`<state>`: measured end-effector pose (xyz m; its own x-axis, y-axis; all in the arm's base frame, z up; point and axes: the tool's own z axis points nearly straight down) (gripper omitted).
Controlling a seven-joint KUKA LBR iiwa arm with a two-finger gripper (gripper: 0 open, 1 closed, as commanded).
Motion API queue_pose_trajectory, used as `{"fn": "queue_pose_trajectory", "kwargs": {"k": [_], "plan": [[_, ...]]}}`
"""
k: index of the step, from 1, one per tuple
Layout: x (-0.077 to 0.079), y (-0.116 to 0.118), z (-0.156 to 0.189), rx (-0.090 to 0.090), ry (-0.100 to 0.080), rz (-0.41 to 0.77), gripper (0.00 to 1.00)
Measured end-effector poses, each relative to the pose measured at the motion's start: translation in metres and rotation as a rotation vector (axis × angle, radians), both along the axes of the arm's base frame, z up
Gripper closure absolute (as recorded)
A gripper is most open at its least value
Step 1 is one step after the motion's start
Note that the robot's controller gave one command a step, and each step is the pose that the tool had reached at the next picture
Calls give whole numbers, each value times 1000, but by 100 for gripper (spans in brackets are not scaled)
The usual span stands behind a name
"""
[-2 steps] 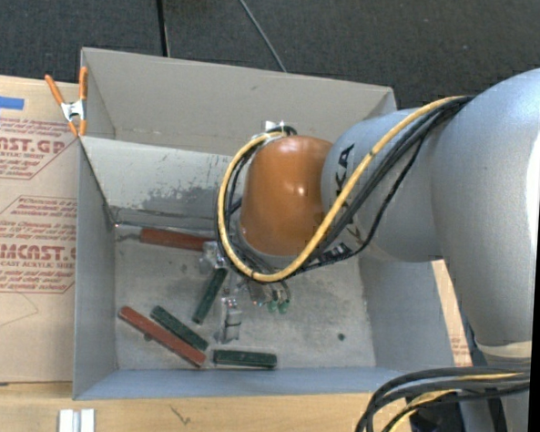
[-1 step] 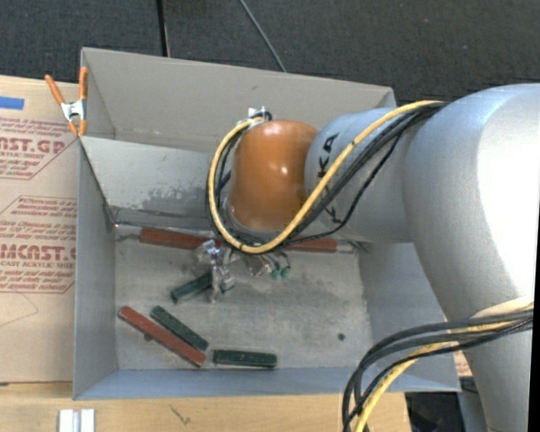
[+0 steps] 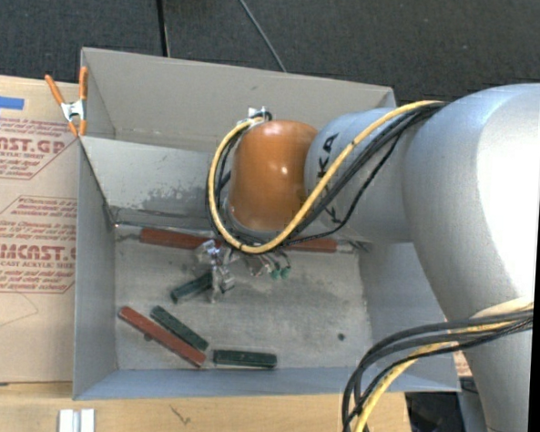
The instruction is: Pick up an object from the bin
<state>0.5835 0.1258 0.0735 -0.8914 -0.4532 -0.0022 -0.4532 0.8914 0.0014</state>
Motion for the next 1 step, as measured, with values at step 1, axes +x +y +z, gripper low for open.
{"fn": "queue_pose_trajectory", "kwargs": {"k": [1], "plan": [[-14,-3,173,0,-8,-1,100]]}}
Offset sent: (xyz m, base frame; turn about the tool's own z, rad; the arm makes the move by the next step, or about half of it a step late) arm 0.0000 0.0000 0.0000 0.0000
